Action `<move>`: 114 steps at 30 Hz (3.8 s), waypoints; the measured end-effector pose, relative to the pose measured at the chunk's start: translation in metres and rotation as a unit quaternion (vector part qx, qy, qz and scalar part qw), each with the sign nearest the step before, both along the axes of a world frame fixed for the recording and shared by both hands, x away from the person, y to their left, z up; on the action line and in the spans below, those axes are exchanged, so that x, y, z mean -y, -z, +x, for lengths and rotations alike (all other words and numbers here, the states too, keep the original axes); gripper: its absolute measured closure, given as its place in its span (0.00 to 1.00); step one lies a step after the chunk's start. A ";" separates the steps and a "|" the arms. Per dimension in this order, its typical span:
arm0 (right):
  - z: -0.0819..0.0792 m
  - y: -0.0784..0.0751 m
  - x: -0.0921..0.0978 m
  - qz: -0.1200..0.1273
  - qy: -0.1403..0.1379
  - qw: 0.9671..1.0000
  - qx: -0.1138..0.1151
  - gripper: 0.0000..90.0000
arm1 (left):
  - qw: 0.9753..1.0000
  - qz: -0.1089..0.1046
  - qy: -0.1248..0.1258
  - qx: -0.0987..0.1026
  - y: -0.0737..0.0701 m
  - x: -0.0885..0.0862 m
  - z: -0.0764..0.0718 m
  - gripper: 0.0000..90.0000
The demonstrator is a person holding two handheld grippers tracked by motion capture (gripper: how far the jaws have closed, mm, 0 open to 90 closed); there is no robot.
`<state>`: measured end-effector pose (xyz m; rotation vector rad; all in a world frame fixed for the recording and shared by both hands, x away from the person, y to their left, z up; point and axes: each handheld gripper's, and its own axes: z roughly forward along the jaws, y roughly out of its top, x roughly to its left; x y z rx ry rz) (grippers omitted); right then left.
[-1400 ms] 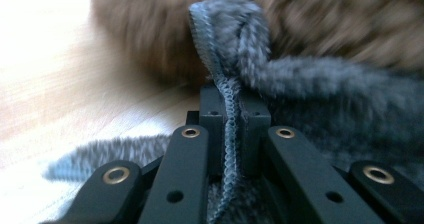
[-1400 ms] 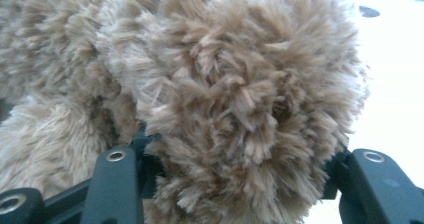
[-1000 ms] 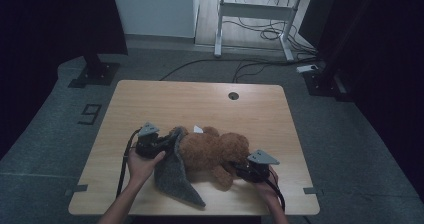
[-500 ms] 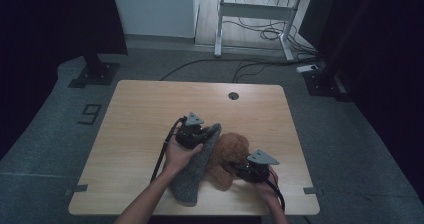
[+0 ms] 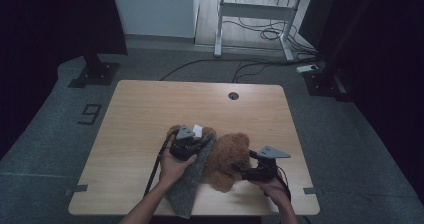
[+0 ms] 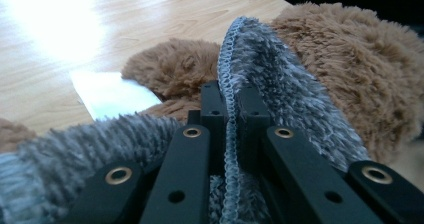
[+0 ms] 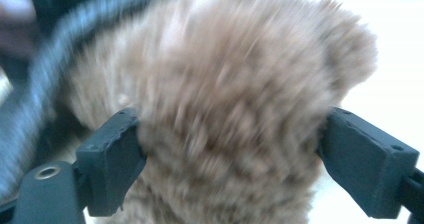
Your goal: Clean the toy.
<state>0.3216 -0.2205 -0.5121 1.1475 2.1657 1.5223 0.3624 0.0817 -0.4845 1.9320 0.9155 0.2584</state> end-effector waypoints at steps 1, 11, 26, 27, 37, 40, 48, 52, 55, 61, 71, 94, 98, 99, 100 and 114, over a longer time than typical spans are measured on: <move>0.001 -0.005 0.003 0.013 0.007 1.000 0.000 0.15 | 1.000 0.000 0.002 0.001 0.000 0.000 -0.002 0.94; 0.038 -0.011 -0.010 -0.018 -0.011 0.997 -0.073 0.00 | 1.000 -0.009 0.011 0.008 0.004 -0.001 -0.018 0.94; 0.032 0.011 -0.010 0.011 -0.092 0.993 -0.072 0.49 | 0.999 -0.025 0.005 0.029 0.007 -0.005 -0.027 0.94; 0.029 0.009 -0.011 0.002 -0.088 0.994 -0.058 0.50 | 0.999 -0.027 0.004 0.033 0.007 -0.005 -0.026 0.94; 0.022 0.006 -0.021 -0.043 -0.053 0.997 0.048 0.56 | 0.999 -0.047 -0.009 0.018 -0.001 -0.007 -0.003 0.94; 0.018 0.007 -0.025 -0.051 -0.035 0.995 0.080 0.56 | 0.998 -0.052 -0.008 0.015 -0.022 -0.002 -0.003 0.94; 0.008 0.010 -0.031 -0.062 -0.018 0.992 0.112 0.54 | 0.998 -0.046 0.048 0.017 -0.049 0.069 -0.003 0.94; -0.001 0.018 -0.031 -0.067 -0.006 0.990 0.125 0.54 | 0.999 -0.008 0.046 0.001 -0.028 0.097 0.003 0.93; -0.002 0.024 -0.027 -0.058 -0.004 0.991 0.118 0.54 | 0.999 -0.009 0.042 0.002 -0.025 0.093 0.002 0.93; -0.005 0.024 -0.026 -0.061 -0.009 0.991 0.123 0.54 | 0.999 0.039 -0.002 -0.001 -0.023 0.059 0.007 0.93; -0.005 0.025 -0.022 -0.044 -0.010 0.993 0.108 0.54 | 0.999 0.012 -0.034 -0.023 -0.019 -0.016 0.010 0.94; -0.004 0.026 -0.020 -0.042 -0.015 0.993 0.108 0.53 | 0.991 -0.013 -0.112 -0.077 0.008 -0.094 0.025 0.93; -0.004 0.026 -0.020 -0.040 -0.013 0.993 0.107 0.53 | 0.995 -0.052 -0.068 -0.047 -0.024 -0.070 0.018 0.94; -0.004 0.026 -0.020 -0.041 -0.014 0.993 0.107 0.53 | 0.996 -0.061 -0.055 -0.042 -0.031 -0.062 0.015 0.94; -0.004 0.026 -0.020 -0.042 -0.014 0.993 0.108 0.53 | 0.997 -0.063 -0.041 -0.035 -0.038 -0.052 0.013 0.94; -0.004 0.026 -0.019 -0.038 -0.013 0.994 0.106 0.53 | 0.998 -0.002 0.065 -0.021 -0.037 0.091 0.011 0.94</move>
